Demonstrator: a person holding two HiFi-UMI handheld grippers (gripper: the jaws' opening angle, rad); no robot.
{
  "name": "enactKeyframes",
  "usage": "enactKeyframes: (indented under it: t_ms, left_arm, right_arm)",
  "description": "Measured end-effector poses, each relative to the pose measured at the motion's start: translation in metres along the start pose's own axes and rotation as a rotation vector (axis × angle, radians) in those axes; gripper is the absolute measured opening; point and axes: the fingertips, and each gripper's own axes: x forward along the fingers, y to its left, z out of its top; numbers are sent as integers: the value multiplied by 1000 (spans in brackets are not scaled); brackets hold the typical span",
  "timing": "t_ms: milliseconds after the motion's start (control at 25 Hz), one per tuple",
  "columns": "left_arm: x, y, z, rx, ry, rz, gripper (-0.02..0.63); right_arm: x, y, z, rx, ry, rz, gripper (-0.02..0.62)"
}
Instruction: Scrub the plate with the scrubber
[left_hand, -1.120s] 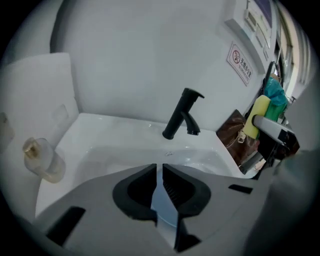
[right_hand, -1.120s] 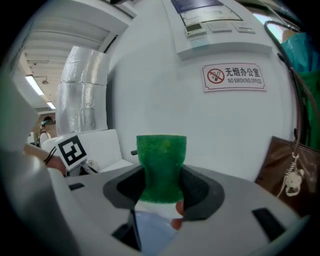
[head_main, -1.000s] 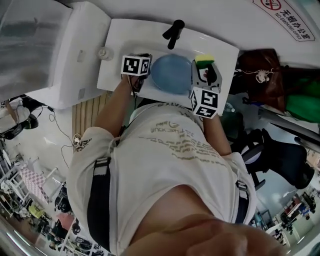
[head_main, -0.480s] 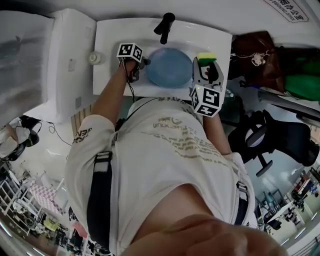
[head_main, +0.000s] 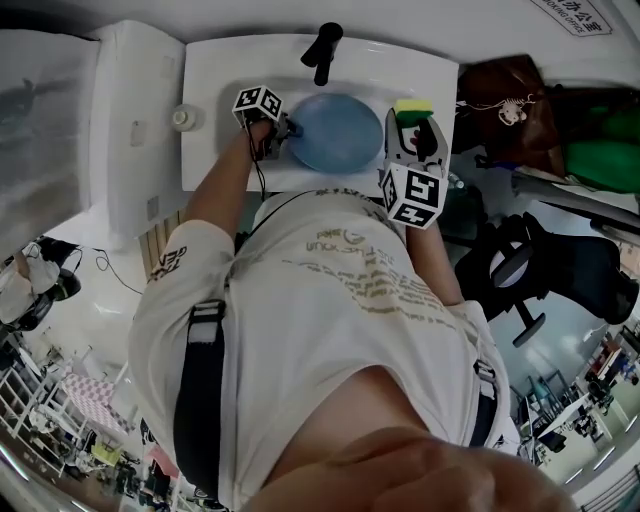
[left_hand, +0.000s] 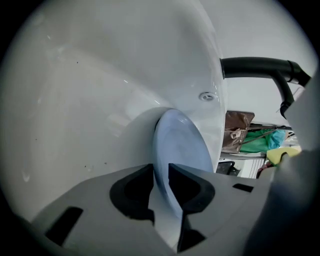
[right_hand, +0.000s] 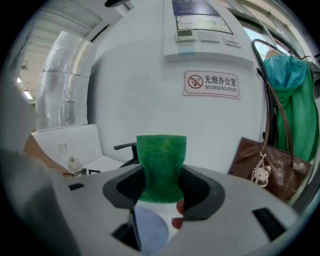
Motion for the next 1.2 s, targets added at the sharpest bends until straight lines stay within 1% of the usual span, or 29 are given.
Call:
enactKeyframes:
  t_ms: [40, 80, 160, 400, 560, 880, 1040, 1200]
  left_arm:
    - [0, -1, -1, 1, 3, 2, 86]
    - [0, -2, -2, 1, 4, 3, 71]
    - [-1, -5, -1, -9, -5, -6, 69]
    - [-8, -12, 3, -69, -80, -76, 69]
    - [-15, -20, 5, -115, -139, -142, 69]
    - [-30, -45, -3, -77, -184, -212, 63]
    - [-34, -61, -4, -73, -214, -275, 63]
    - [-32, -90, -4, -50, -229, -344, 63]
  right_arm:
    - [0, -1, 1, -2, 0, 0, 216]
    - [1, -2, 1, -2, 1, 0, 216]
    - [2, -2, 1, 0, 5, 2, 216]
    - [4, 4, -2, -2, 11, 19, 216]
    - [5, 6, -3, -5, 14, 29, 218]
    - [1, 4, 9, 38, -6, 40, 218]
    - [0, 2, 11, 47, -11, 34, 218]
    - [-6, 1, 16, 58, -24, 48, 218]
